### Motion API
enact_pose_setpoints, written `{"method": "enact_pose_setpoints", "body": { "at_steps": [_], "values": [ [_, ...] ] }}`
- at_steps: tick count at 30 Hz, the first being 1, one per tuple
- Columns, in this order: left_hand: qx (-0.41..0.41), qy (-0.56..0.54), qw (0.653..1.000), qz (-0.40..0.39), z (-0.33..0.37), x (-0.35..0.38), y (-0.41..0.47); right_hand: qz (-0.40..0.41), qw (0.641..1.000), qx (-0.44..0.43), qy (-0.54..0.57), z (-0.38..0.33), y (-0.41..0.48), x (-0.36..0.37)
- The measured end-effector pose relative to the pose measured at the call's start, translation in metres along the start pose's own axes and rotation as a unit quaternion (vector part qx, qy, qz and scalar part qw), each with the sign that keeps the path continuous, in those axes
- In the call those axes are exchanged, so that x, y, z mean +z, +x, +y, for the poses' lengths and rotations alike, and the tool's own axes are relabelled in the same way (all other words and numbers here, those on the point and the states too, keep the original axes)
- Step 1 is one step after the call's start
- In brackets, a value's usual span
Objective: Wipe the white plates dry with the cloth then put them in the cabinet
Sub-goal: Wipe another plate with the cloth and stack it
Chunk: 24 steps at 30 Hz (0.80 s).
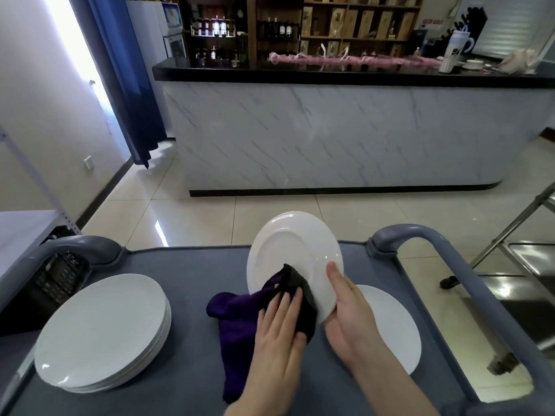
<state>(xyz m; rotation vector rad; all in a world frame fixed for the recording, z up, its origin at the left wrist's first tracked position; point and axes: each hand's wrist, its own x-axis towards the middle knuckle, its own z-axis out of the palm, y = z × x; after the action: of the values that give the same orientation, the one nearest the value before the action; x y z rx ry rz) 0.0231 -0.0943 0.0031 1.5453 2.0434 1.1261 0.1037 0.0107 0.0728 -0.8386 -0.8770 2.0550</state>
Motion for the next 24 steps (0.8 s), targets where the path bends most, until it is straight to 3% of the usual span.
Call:
{"method": "enact_pose_setpoints", "body": {
  "at_steps": [8,13,18,24],
  "values": [
    [0.111,0.034,0.993,0.013,0.011,-0.028,0.059,-0.025,0.999,0.047,-0.011,0.018,-0.012,0.002],
    [0.034,0.026,0.999,0.017,-0.015,-0.042,0.084,-0.021,0.999,0.034,-0.031,0.016,-0.016,-0.009],
    [-0.043,-0.122,0.990,0.060,-0.043,-0.034,0.059,0.008,1.000,0.002,-0.022,0.000,-0.014,-0.016],
    [-0.033,-0.129,0.989,0.067,-0.025,0.002,0.020,0.034,0.999,-0.025,0.008,-0.016,0.001,-0.011]
  ]
}}
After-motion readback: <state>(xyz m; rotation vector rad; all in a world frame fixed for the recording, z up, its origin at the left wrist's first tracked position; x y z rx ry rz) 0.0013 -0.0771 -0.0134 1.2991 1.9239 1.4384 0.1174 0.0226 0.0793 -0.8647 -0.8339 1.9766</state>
